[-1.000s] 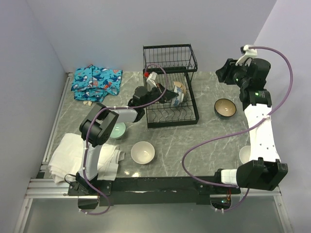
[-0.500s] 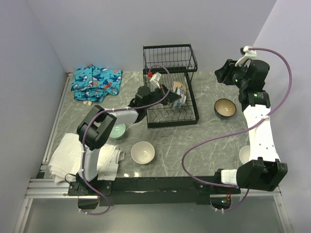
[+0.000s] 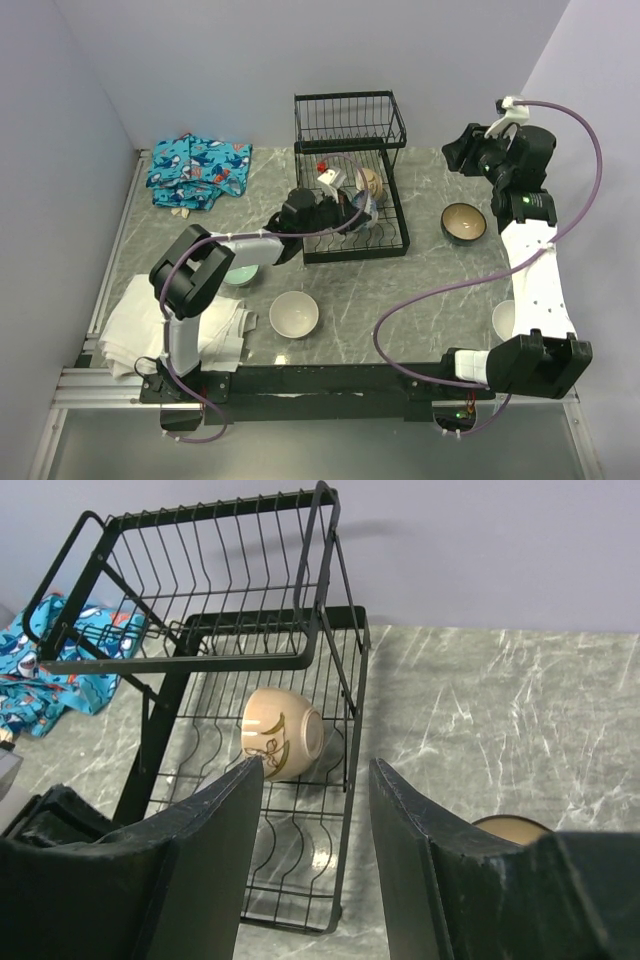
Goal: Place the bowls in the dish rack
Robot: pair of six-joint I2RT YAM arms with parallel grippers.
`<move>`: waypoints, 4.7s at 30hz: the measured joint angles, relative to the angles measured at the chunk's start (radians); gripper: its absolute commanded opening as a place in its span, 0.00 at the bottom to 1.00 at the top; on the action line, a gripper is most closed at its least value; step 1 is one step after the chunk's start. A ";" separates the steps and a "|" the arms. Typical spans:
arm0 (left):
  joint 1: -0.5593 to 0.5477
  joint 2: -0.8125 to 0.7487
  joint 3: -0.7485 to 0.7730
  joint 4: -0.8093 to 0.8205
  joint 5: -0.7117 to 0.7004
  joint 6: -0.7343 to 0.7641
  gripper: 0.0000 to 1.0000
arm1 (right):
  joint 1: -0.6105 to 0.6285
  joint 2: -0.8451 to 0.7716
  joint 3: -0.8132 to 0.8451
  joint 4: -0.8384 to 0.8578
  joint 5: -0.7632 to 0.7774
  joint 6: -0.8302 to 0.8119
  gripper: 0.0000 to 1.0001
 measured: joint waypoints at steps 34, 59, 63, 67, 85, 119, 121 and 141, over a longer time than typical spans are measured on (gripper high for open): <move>0.082 0.199 0.188 -0.022 -0.186 0.172 0.01 | 0.000 0.028 -0.006 -0.009 0.012 -0.014 0.51; 0.184 0.399 0.225 0.386 -0.009 -0.380 0.01 | 0.108 0.070 0.043 -0.053 0.081 -0.111 0.51; 0.182 0.401 0.229 0.381 -0.024 -0.380 0.01 | 0.113 0.070 0.041 -0.052 0.084 -0.120 0.51; 0.175 0.415 0.260 0.355 -0.067 -0.370 0.01 | 0.113 0.070 0.022 -0.045 0.084 -0.119 0.51; 0.167 0.391 0.300 0.198 -0.110 -0.296 0.15 | 0.113 0.034 -0.043 -0.024 0.084 -0.114 0.51; 0.232 0.365 0.333 0.080 0.172 -0.155 0.01 | 0.113 -0.034 -0.127 0.015 0.086 -0.107 0.51; 0.245 0.399 0.342 0.157 0.216 -0.200 0.01 | 0.113 -0.033 -0.127 0.014 0.087 -0.108 0.51; 0.292 0.527 0.448 0.319 0.314 -0.325 0.01 | 0.167 0.003 -0.121 0.010 0.113 -0.151 0.51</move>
